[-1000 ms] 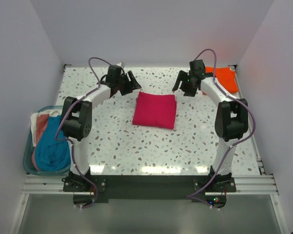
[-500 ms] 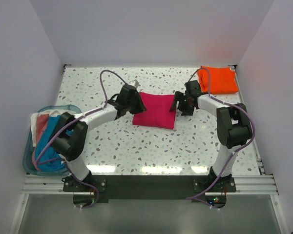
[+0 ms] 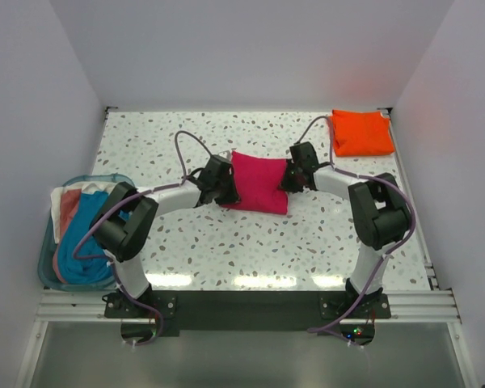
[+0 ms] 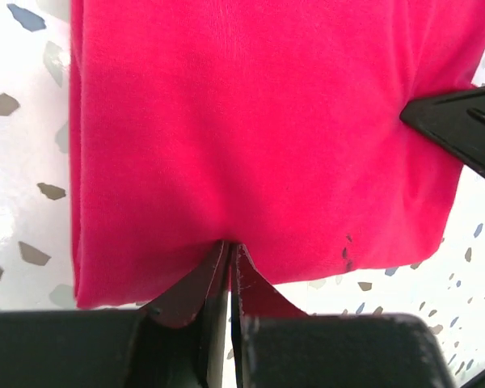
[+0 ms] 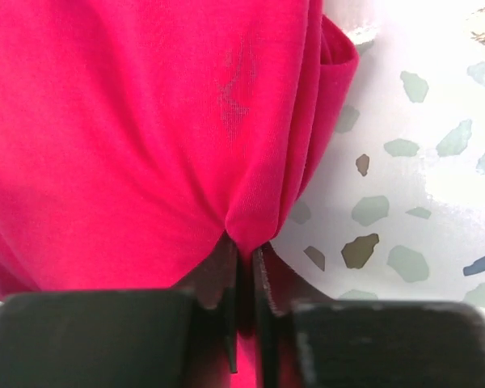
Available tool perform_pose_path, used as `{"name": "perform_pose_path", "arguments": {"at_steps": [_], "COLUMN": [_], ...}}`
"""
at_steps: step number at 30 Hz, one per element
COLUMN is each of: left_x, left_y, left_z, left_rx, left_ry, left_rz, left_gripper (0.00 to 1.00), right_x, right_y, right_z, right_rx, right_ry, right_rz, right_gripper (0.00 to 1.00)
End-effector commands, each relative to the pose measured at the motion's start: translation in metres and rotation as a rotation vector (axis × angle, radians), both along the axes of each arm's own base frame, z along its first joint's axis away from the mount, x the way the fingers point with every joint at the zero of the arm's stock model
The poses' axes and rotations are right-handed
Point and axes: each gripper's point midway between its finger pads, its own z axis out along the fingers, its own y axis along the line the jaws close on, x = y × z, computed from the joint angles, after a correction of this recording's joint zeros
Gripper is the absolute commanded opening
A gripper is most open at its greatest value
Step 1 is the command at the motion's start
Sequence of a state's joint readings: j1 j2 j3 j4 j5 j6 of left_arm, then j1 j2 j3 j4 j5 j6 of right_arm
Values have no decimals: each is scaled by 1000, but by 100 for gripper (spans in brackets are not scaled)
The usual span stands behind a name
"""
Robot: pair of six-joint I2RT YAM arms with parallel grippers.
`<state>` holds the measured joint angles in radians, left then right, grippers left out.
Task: Fold and stack the t-shirts
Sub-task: Fold the tshirt, then neatly place the folded tshirt to the corner
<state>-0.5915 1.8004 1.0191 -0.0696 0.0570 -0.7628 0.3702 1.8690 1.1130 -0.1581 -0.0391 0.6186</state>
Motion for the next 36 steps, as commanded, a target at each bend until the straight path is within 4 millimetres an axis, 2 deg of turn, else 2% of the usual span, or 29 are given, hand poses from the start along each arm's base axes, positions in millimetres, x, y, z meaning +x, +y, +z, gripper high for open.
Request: {"name": "perform_pose_path", "arguments": {"at_steps": [1, 2, 3, 4, 6, 7, 9, 10, 11, 12, 13, 14, 15, 16, 18, 19, 22, 28, 30, 36], "left_x": [26, 37, 44, 50, 54, 54, 52, 47, 45, 43, 36, 35, 32, 26, 23, 20, 18, 23, 25, 27], "left_y": [-2, -4, 1, 3, 8, 12, 18, 23, 27, 31, 36, 41, 46, 52, 60, 64, 70, 76, 77, 78], "left_z": [52, 74, 87, 112, 135, 154, 167, 176, 180, 182, 185, 187, 186, 184, 180, 176, 169, 165, 164, 149], "left_rx": [-14, -20, -22, -30, -39, -43, -44, -40, -41, -39, -26, -19, -8, 10, 21, 28, 24, 28, 30, 48], "left_ry": [-126, -172, -190, -227, -260, -290, -305, -316, -318, -320, -322, -326, -322, -321, -315, -308, -295, -289, -288, -265], "left_rz": [16, 12, 23, 18, 21, 15, 11, 3, 1, -3, -16, -17, -20, -29, -32, -40, -56, -91, -101, -126], "left_gripper": [10, 11, 11, 12, 14, 14, 15, 15, 16, 16, 17, 17, 18, 18, 19, 19, 19, 19, 19, 19], "right_x": [13, 13, 17, 27, 39, 55, 66, 86, 90, 100, 117, 121, 129, 143, 153, 164, 180, 202, 205, 212], "right_y": [-13, -17, -19, -23, -32, -34, -44, -47, -53, -63, -67, -72, -84, -88, -106, -113, -138, -168, -180, -199], "right_z": [3, 5, 10, 19, 31, 49, 51, 70, 63, 67, 88, 80, 86, 104, 104, 120, 136, 162, 166, 193], "right_rx": [-69, -105, -126, -185, -262, -309, -392, -402, -455, -488, -536, -573, -624, -664, -700, -721, -762, -875, -899, -954], "right_ry": [-23, -19, -26, -41, -58, -104, -102, -149, -125, -130, -181, -154, -158, -198, -180, -213, -225, -265, -266, -307], "right_rz": [-58, -38, -29, 1, 22, 56, 88, 91, 144, 149, 177, 203, 190, 210, 208, 193, 152, 128, 112, 90], "right_gripper": [1, 0, 0, 0, 0, 0, 0, 0, 0, 0, 0, 0, 0, 0, 0, 0, 0, 0, 0, 0]}}
